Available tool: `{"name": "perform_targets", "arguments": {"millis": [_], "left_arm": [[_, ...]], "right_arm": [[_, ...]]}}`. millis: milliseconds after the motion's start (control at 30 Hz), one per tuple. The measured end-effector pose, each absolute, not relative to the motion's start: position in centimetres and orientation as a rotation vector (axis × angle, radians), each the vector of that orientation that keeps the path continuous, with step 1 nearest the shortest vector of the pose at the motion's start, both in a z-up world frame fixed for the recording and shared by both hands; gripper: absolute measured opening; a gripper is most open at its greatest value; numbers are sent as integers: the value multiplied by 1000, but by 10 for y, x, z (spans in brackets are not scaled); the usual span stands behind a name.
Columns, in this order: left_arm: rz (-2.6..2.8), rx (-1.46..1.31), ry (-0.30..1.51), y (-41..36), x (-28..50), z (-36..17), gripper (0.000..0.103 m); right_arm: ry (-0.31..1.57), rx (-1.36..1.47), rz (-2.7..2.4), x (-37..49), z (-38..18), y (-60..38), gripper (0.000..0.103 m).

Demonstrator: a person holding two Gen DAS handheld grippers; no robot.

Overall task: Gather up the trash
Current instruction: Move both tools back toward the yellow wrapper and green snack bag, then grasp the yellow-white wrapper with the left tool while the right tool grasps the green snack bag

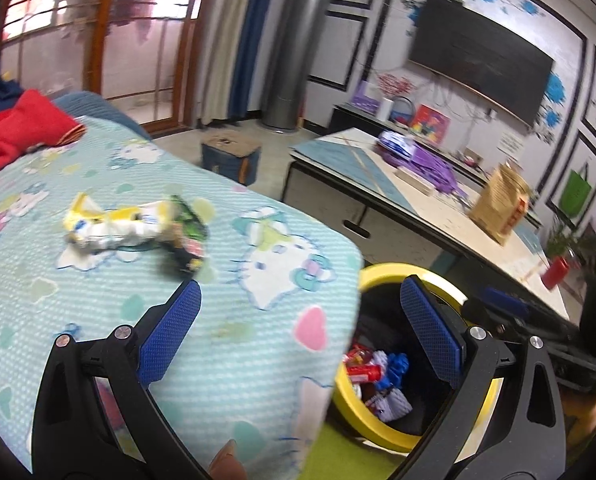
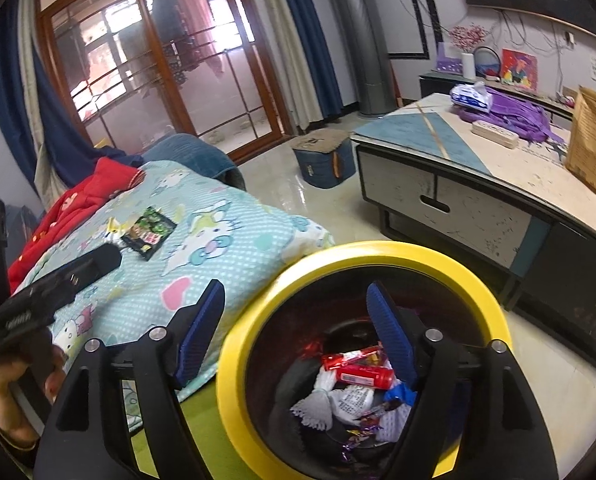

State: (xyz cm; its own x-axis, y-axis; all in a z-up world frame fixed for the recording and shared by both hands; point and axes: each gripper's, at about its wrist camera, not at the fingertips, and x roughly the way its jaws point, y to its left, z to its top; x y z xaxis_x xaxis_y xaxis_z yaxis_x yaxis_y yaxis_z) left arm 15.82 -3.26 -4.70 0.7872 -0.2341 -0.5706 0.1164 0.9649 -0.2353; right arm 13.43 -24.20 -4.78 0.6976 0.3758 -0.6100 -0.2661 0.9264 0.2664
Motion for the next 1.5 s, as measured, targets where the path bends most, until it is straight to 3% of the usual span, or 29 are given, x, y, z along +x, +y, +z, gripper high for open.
{"name": "perform_targets", "arguments": {"millis": [600,1200,1433,1500], "left_arm": [[118,-405,595,96,159,-34,92],[111,-622,602,148,176,-69,92],[64,-675,606,149,188,-77,71],[57,-698,613,151,191,-81,66]], "right_arm": [[700,-1,562,147,-41,-113,77],[786,-132,591,208,-61,-14,77],[807,-135,596,221,-68,-7,60],[817,-131,593,222,-72,-7,45]]}}
